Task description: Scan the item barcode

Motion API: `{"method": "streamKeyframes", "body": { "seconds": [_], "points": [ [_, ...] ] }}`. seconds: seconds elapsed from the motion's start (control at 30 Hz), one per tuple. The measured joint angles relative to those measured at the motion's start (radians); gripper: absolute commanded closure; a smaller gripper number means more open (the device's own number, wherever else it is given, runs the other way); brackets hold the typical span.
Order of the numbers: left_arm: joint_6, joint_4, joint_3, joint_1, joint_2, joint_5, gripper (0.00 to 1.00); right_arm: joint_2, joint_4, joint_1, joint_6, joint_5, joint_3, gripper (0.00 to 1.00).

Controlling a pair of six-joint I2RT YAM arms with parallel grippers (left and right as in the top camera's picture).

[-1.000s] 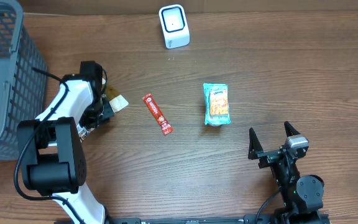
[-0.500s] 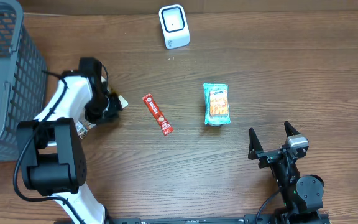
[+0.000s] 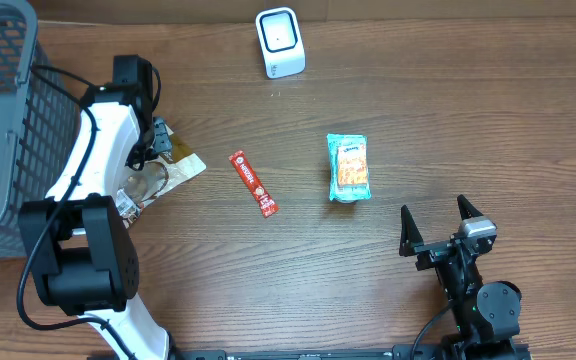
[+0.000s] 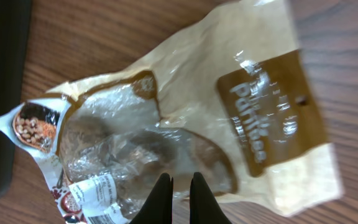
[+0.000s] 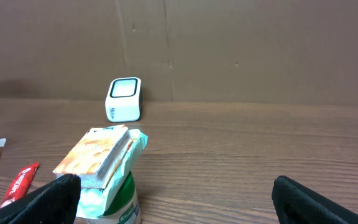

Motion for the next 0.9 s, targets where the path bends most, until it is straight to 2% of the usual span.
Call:
{"method": "streamKeyframes", "body": {
  "seconds": [0.4, 0.63, 0.9],
  "points": [
    [0.007, 0.071, -0.134, 0.012, 0.073, -0.023, 0.96, 0.000, 0.000, 0.000, 0.000, 0.000, 0.000, 0.00],
    [0.006, 0.092, -0.134, 0.016, 0.073, 0.207, 0.96, 0.000, 0.001, 0.000, 0.000, 0.000, 0.000, 0.00],
    [-0.054, 0.254, -0.135, -0.021, 0.085, 0.466, 0.90, 0.000, 0.000, 0.000, 0.000, 0.000, 0.000, 0.00]
  ]
}}
